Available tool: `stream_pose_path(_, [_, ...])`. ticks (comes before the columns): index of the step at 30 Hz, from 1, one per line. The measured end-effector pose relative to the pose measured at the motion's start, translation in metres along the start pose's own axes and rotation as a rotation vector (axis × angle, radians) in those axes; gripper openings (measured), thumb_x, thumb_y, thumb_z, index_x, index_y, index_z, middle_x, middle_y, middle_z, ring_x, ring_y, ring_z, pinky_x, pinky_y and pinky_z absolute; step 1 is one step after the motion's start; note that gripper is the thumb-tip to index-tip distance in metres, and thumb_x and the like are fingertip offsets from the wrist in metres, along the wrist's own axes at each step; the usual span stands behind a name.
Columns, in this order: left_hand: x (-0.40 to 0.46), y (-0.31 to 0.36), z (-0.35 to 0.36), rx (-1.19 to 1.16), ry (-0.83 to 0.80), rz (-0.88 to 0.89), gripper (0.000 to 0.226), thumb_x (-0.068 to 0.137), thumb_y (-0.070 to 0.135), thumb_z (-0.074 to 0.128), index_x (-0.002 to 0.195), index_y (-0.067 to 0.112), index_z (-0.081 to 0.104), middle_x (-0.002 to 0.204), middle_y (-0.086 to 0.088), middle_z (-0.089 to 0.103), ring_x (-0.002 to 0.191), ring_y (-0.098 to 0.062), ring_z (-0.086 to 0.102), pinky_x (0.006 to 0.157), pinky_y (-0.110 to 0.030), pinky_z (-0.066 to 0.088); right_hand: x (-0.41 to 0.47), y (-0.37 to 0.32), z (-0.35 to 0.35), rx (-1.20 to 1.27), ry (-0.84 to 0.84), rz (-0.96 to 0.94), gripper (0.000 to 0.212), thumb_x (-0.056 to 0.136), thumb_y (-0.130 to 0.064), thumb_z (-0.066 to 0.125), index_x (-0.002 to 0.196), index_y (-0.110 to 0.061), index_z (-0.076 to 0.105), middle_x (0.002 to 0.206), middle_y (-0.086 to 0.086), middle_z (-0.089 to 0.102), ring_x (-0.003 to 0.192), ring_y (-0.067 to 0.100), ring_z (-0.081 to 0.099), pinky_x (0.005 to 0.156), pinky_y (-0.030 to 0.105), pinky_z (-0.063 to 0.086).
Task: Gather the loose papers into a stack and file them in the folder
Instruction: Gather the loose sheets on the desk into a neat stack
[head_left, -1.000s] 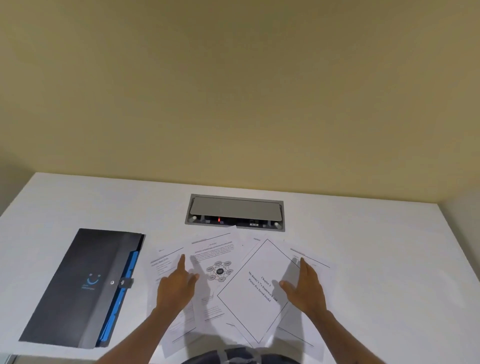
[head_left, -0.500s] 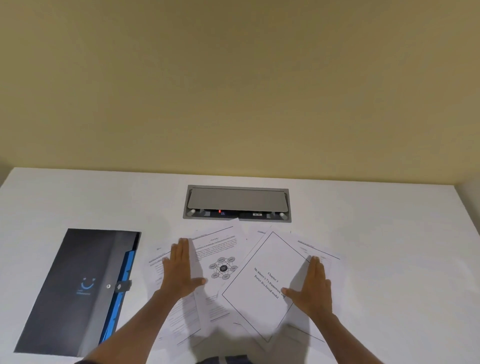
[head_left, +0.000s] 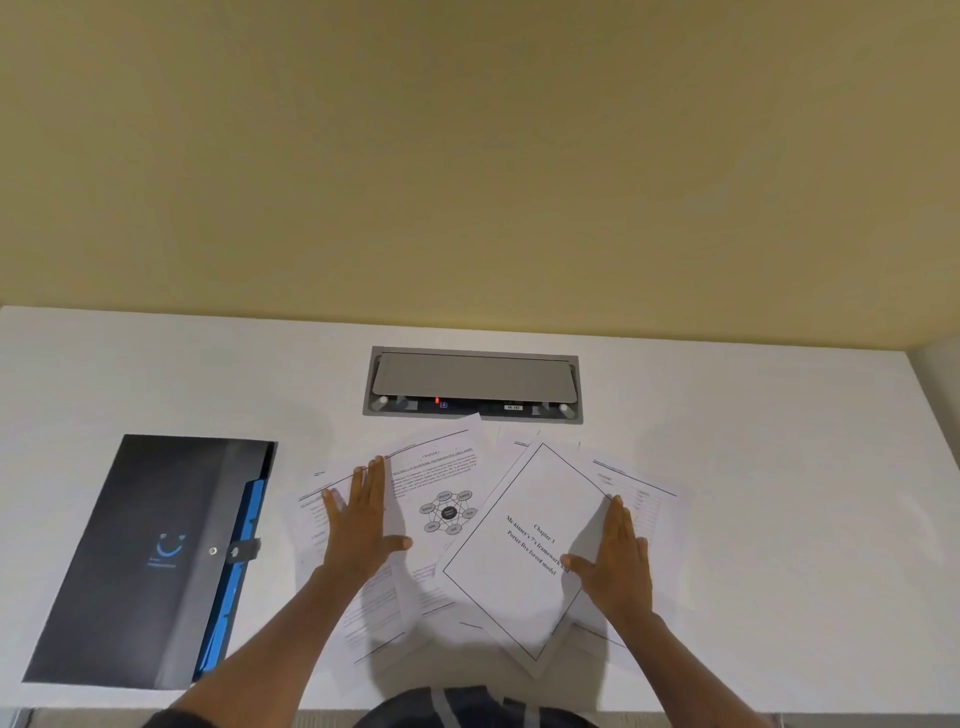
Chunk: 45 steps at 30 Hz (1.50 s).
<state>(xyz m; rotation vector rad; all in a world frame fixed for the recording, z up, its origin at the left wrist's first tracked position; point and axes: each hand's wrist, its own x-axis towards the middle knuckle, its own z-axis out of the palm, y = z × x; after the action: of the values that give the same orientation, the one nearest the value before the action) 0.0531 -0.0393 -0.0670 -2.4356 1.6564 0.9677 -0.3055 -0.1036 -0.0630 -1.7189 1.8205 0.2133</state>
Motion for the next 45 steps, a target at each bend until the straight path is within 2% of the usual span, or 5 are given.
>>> stream_pose_path(13, [-0.009,0.006,0.005,-0.273,0.292,-0.023,0.103,0.084,0.01,0.078,0.161,0.021,0.012,0.125,-0.01,0.068,0.105,-0.025,0.064,0.098,-0.038,0.054,-0.01,-0.01,0.008,-0.005,0.096,-0.066,0.105,0.09,-0.032,0.081,0.167,-0.012,0.012,0.169,0.005,0.033,0.157,0.026,0.03,0.133,0.043,0.013])
stream_pose_path(17, [-0.012,0.01,0.005,-0.329,0.291,-0.091,0.104,0.085,0.003,0.076,0.161,0.024,0.009,0.122,-0.011,0.07,0.095,-0.024,0.066,0.088,-0.036,0.059,-0.018,-0.014,0.016,0.041,0.15,-0.038,0.084,0.086,-0.02,0.084,0.157,-0.024,0.04,0.123,0.015,0.065,0.127,0.034,0.058,0.112,0.043,0.043])
stream_pose_path(25, [-0.015,0.018,0.001,-0.558,0.294,-0.115,0.099,0.091,-0.004,0.066,0.162,0.027,0.004,0.15,-0.005,0.055,0.1,-0.024,0.073,0.078,-0.031,0.061,-0.03,-0.018,0.028,0.217,0.169,0.074,0.079,0.09,-0.005,0.078,0.156,-0.032,0.046,0.133,0.013,0.053,0.079,0.029,0.069,0.081,0.038,0.059])
stream_pose_path(31, [-0.018,0.024,0.002,-0.778,0.278,-0.146,0.102,0.089,-0.007,0.067,0.161,0.025,0.002,0.149,-0.009,0.055,0.089,-0.017,0.071,0.078,-0.025,0.059,-0.028,-0.016,0.028,0.42,0.204,0.094,0.095,0.08,0.016,0.08,0.159,-0.02,0.042,0.144,0.011,0.049,0.125,0.026,0.048,0.078,0.013,0.044])
stream_pose_path(45, [-0.019,0.051,0.026,-0.657,0.041,-0.073,0.062,0.103,0.005,0.044,0.16,0.016,0.022,0.154,-0.01,0.048,0.141,-0.027,0.047,0.112,-0.028,0.037,-0.025,-0.038,0.029,0.959,0.194,0.131,0.083,0.08,-0.004,0.09,0.152,-0.024,0.053,0.127,0.008,0.064,0.093,-0.003,0.069,0.064,0.008,0.057])
